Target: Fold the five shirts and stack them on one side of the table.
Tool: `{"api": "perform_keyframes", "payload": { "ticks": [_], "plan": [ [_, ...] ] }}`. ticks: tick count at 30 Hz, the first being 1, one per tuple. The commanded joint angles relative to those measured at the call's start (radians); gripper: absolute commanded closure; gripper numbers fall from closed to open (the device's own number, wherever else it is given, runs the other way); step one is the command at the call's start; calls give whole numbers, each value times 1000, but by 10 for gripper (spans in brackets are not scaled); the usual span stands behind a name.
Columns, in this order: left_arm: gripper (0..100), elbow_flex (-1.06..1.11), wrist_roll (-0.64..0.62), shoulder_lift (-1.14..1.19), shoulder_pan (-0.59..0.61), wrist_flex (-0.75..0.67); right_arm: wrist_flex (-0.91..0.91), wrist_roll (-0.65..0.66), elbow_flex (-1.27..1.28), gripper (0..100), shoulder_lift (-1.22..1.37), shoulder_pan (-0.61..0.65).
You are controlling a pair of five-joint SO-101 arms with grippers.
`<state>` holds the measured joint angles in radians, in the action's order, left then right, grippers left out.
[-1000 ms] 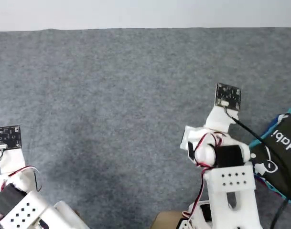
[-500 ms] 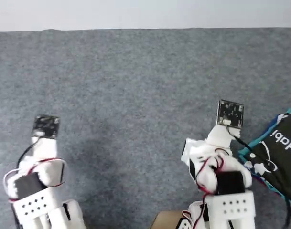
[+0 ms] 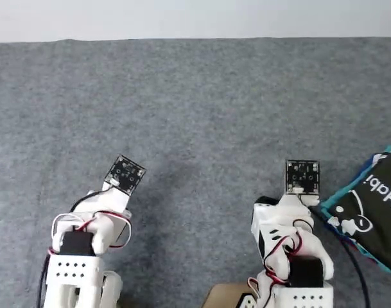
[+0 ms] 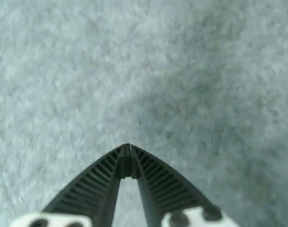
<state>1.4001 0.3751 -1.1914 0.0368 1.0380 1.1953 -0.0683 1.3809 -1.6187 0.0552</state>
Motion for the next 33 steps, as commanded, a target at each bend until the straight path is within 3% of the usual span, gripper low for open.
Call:
{"api": "perform_keyframes", "payload": {
  "ticks": [1, 5, 8, 15, 24, 33],
  "plan": [
    [996, 2, -60, -15, -12, -69, -31, 37, 54, 988, -77, -24],
    [996, 2, -327, -15, -12, -86, -22, 38, 167, 988, -170, -25],
    [996, 7, -436, -15, -12, -81, -31, 37, 235, 988, -202, -24],
    [997, 154, -436, -15, -6, -149, -31, 32, 302, 988, -196, -24],
    [997, 159, -442, -15, -3, -160, 91, 37, 302, 988, -186, -28],
    [997, 159, -443, -15, -3, -160, 110, 35, 302, 987, -193, -179]
  ]
}}
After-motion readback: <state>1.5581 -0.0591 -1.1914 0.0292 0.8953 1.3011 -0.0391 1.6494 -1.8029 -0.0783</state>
